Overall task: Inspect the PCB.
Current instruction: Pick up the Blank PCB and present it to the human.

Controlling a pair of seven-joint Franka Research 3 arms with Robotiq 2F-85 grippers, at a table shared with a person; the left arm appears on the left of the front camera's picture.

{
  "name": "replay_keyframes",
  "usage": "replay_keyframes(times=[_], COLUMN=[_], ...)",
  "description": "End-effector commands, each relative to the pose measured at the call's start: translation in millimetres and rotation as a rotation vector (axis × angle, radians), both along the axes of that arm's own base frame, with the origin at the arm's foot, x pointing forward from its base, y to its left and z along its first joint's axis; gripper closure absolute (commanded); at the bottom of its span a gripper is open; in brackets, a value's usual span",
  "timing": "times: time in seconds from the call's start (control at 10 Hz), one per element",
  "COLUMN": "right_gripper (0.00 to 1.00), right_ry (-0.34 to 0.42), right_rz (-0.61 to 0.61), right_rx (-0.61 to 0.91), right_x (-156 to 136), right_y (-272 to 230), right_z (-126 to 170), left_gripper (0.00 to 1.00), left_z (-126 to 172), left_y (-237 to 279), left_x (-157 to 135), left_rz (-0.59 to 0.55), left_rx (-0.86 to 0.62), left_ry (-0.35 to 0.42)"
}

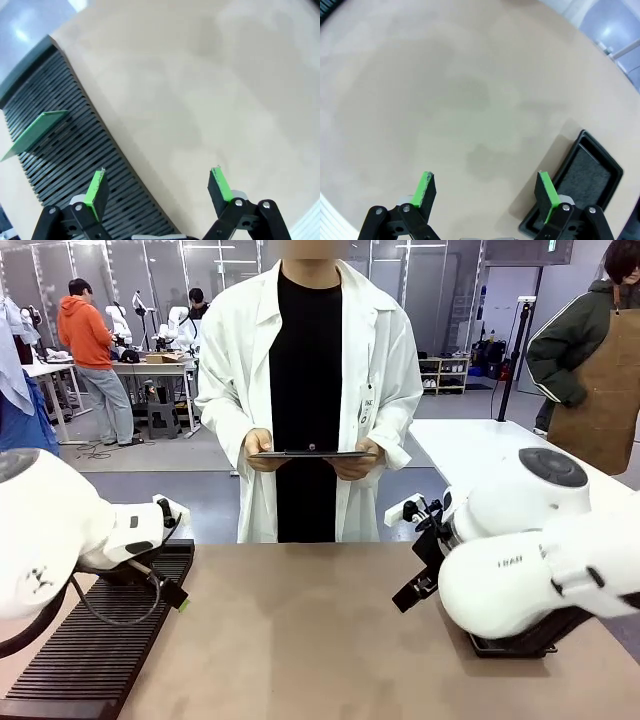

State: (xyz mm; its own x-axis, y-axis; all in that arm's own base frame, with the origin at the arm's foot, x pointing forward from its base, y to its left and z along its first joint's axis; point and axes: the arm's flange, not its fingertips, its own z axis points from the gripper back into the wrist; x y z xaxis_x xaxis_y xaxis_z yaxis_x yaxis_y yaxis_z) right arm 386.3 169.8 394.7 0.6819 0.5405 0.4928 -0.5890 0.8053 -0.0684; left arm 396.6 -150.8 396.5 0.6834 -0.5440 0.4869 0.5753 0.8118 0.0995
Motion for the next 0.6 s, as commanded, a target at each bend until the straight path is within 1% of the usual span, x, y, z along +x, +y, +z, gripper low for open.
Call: replay_keyframes(times=[0.0,0.1,0.2,0.4,0.5], right_gripper=[0.00,0.00,0.00,0.00,0.00], right_ry=[0.102,0.151,0.195,0.293,0.314], right_rz=[0.029,0.051,0.066,0.091,0.082], right_rx=[0.148,0.227,0.362,0.598,0.725], right_x=[-6,-13,-21,-42,-55], right_y=[-31,-46,-68,-120,-151], right_z=[42,55,68,75,72], left_gripper=[0.00,0.00,0.00,0.00,0.00], left_z=[42,52,61,66,63], left_y=[27,41,60,104,134], left_x=[-7,-13,-17,-34,-43], left_rz=[-0.078,-0.100,-0.113,-0.138,-0.139], left_rx=[-0.113,-0.193,-0.328,-0.596,-0.746], left_ry=[0.141,0.211,0.285,0.365,0.393])
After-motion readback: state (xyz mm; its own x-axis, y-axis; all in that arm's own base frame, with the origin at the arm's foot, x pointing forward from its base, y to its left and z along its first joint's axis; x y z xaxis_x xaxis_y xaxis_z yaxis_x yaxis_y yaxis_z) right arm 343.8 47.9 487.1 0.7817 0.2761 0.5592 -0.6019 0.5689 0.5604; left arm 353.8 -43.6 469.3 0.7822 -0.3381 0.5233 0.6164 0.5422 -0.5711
